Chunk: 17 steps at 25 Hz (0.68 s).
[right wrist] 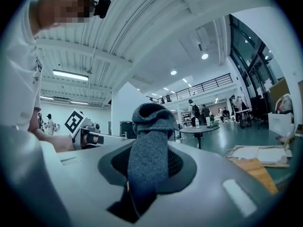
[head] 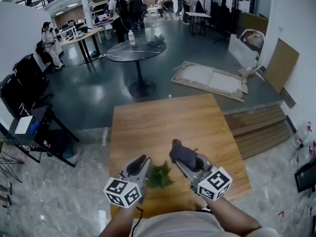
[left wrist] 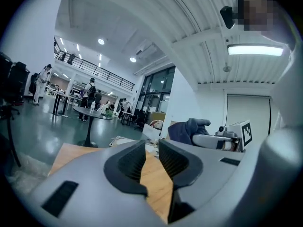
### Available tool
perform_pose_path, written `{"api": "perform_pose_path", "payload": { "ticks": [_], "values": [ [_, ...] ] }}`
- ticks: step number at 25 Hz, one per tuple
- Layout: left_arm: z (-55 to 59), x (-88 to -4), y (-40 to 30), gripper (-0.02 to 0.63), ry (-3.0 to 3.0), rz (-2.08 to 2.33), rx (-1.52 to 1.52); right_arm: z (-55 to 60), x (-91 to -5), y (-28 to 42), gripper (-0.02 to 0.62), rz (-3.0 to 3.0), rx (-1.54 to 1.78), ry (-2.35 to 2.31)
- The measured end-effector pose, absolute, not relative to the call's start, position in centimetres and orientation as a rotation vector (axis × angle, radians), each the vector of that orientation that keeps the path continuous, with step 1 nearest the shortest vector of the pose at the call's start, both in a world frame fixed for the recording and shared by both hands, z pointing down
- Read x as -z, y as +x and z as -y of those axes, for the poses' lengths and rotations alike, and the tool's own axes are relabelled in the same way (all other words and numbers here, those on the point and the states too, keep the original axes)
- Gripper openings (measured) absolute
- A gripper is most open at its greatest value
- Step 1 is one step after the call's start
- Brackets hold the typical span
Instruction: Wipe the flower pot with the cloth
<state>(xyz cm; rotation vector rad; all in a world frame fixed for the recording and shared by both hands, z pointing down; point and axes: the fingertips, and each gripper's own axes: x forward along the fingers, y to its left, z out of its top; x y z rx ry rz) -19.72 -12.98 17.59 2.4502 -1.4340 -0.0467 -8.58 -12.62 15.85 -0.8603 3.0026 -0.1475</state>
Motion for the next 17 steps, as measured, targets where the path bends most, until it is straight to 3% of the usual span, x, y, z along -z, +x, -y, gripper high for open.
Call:
{"api": "perform_pose_path", "payload": {
  "ticks": [17],
  "values": [
    [13.2,-17.6,-19.2,0.087,2.481,1.456,0.038,13.0,-15.6,-8.6,0.087,-2.974,0.161,-0.857]
  ]
}}
